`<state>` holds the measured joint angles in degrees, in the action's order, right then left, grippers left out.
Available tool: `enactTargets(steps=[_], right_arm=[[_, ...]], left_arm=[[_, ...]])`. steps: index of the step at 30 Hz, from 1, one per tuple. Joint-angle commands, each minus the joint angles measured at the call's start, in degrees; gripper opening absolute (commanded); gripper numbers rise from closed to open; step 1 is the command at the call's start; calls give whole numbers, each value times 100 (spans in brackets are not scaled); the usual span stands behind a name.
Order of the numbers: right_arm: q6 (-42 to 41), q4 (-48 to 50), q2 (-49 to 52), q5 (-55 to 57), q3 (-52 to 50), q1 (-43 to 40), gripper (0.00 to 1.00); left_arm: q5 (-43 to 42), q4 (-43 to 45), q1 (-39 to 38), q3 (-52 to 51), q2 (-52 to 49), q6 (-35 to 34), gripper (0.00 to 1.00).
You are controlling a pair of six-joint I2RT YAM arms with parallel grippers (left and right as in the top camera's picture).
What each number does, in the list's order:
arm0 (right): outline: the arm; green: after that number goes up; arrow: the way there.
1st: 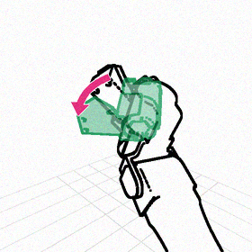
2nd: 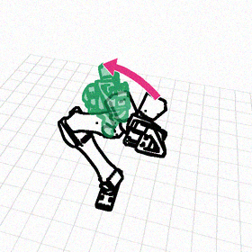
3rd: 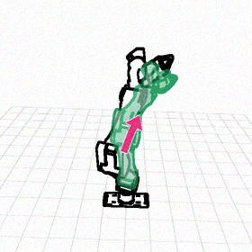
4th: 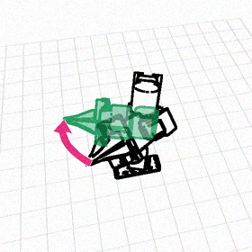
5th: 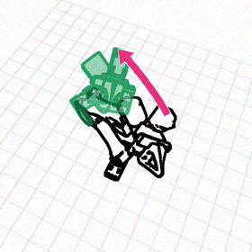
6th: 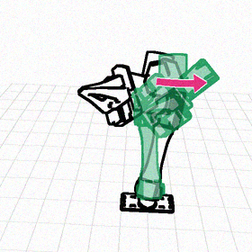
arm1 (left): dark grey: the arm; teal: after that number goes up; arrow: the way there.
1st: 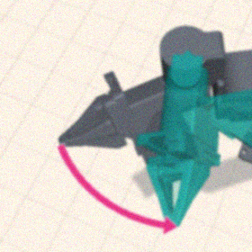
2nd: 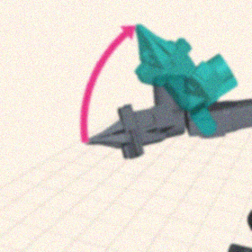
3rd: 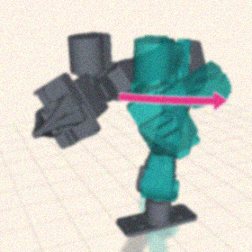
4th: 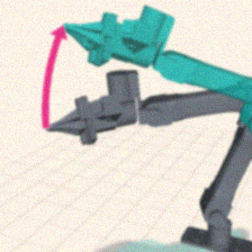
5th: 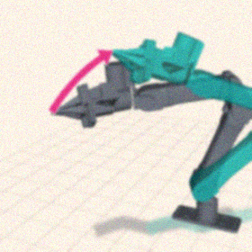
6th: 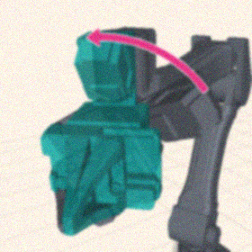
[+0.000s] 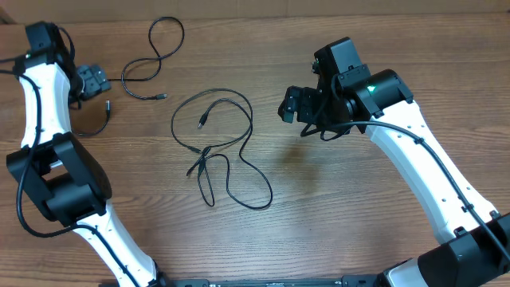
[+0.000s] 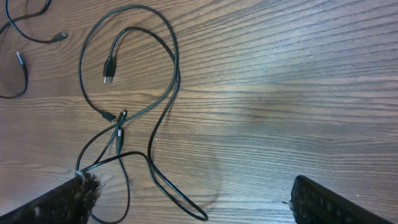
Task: Untangle cables
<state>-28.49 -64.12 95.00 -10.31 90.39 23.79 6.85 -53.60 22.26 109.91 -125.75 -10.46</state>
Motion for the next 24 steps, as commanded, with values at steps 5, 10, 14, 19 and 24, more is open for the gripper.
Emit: enactTargets(steps=[5, 10, 14, 19, 24], right_arm=[[35, 9, 28, -31, -33, 37, 98], [33, 48, 28, -28, -33, 37, 98], [33, 101, 28, -28, -33, 37, 98], [33, 98, 28, -28, -33, 37, 98], [33, 92, 28, -28, -33, 37, 98]], left_arm=[[264, 249, 378, -470, 55, -90, 100], [249, 225, 723, -481, 50, 17, 100], [24, 210, 852, -590, 50, 17, 100], [-411, 496, 874, -857, 39, 210, 91], [-586, 920, 850, -1189, 39, 323, 88]])
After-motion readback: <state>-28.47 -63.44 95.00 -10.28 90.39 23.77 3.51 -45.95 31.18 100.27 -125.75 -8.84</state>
